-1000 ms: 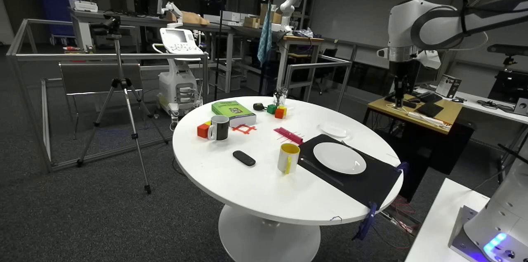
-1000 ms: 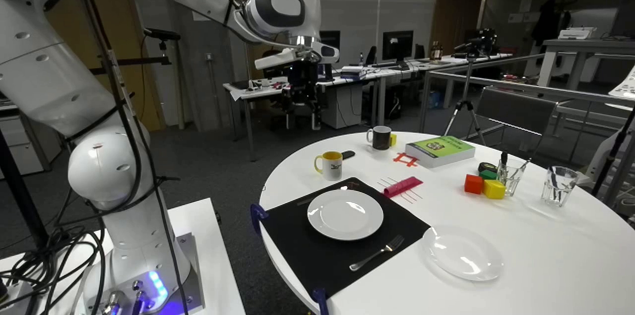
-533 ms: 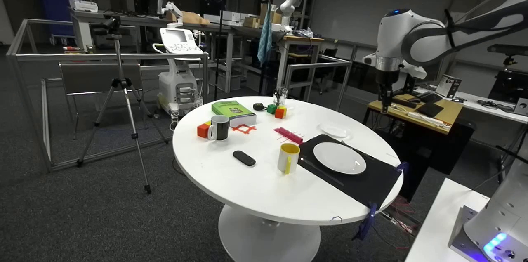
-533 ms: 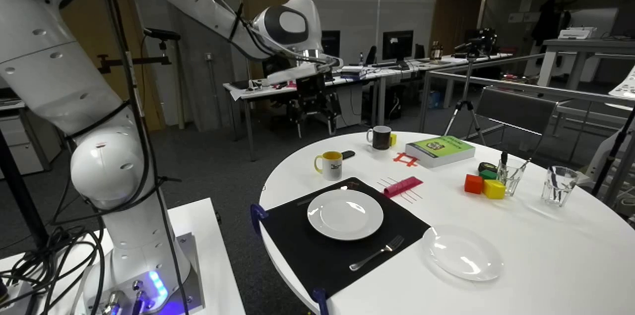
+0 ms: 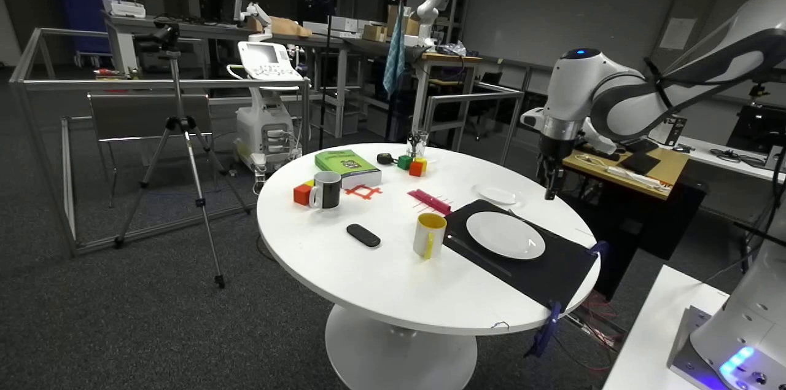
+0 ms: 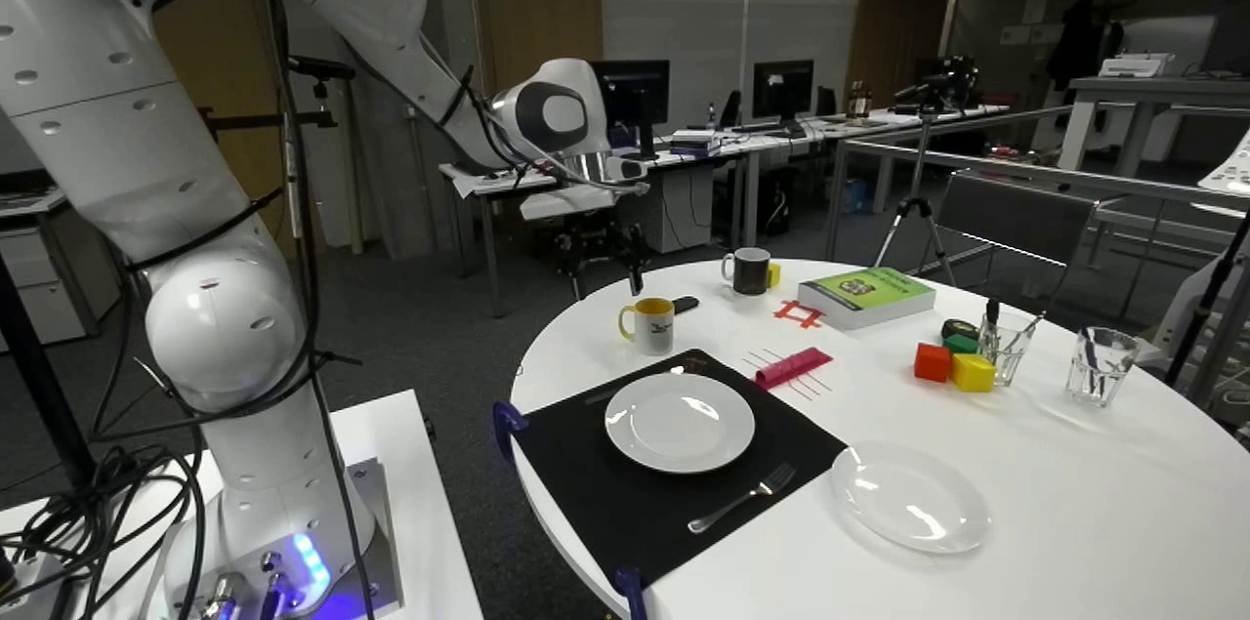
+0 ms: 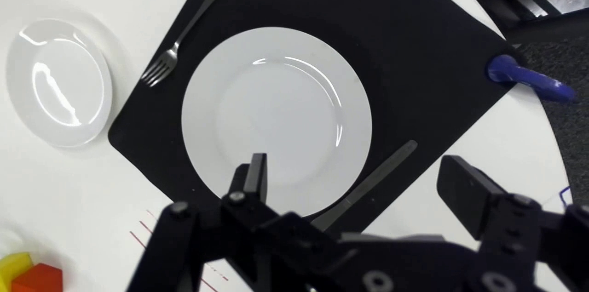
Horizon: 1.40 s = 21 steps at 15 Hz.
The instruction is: Move the plate on the black placemat onto the plate on the right side of the table
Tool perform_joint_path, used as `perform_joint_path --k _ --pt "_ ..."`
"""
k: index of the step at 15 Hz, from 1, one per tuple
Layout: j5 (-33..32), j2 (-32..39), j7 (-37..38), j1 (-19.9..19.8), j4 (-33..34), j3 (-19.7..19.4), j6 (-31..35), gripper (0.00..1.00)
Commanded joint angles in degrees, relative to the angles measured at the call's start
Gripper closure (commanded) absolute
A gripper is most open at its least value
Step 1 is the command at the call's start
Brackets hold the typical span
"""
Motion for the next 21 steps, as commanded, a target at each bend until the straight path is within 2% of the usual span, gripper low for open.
perform_joint_path --k 1,3,4,10,15,21 --pt "0.01 3.71 2.14 1.02 -0.17 1.77 3.72 0.0" --pt "-0.3 5.81 2.8 1.15 0.59 2.55 3.24 0.0" --pt "0.0 4.26 1.83 0.95 -0.07 2.29 2.22 0.0" --pt "-0.01 5.95 2.12 1.03 0.32 2.7 2.26 0.0" --pt "-6.3 5.98 8.14 0.75 -0.2 3.34 1.0 0.0" --pt "-14.96 9.32 16.41 2.31 -0.67 6.33 1.3 0.0"
